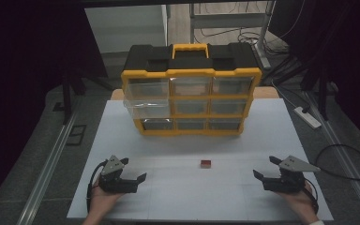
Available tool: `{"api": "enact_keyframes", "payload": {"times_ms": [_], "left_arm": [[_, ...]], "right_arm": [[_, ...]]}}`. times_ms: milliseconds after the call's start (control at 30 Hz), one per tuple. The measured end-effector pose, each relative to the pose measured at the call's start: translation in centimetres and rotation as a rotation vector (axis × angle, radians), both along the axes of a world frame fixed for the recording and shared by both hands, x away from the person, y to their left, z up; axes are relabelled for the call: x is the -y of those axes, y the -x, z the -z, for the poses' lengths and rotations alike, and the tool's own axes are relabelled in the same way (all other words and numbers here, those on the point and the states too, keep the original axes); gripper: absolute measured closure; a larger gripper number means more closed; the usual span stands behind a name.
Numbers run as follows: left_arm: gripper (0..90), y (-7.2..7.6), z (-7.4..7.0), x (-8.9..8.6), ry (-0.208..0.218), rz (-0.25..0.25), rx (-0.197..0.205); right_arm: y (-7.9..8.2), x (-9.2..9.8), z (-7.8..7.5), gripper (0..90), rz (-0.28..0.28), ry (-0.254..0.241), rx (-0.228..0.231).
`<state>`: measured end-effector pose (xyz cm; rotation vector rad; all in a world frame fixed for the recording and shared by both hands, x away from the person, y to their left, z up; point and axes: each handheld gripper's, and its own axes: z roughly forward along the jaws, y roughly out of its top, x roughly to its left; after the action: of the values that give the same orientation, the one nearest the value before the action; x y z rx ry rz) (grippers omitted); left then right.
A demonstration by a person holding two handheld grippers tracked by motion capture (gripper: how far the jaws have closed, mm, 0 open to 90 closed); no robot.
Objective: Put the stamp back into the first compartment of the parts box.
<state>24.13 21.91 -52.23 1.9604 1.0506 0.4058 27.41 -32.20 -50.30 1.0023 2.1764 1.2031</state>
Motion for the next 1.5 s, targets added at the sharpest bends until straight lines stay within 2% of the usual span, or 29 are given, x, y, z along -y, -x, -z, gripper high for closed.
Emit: {"api": "enact_keyframes", "payload": {"times_ms": [233,500,667,1000,1333,1500], "left_arm": [[5.9,-0.3,-0.7,0.9,-0.022,0.018,0.016],[5.9,-0.7,-1.3,2.1,-0.036,0.059,0.013],[5.9,-1.0,-1.6,2.7,-0.035,0.069,0.023],[6.0,-1.9,-2.3,4.2,-0.020,0.120,0.022],[6.0,-3.2,-3.2,7.0,-0.036,0.196,0.026],[6.0,-3.7,-3.4,7.9,-0.047,0.216,0.027]], "right_arm": [[0.0,0.0,0.0,16.8,0.000,0.002,-0.004],[0.0,0.0,0.0,17.2,-0.003,0.001,-0.005],[0.0,0.0,0.0,17.2,0.000,-0.005,-0.006],[0.0,-0.1,0.1,17.2,0.002,0.011,-0.005],[-0.1,-0.2,0.1,17.3,-0.003,0.017,-0.004],[-0.1,-0.3,0.2,17.2,-0.006,0.026,-0.004]]}}
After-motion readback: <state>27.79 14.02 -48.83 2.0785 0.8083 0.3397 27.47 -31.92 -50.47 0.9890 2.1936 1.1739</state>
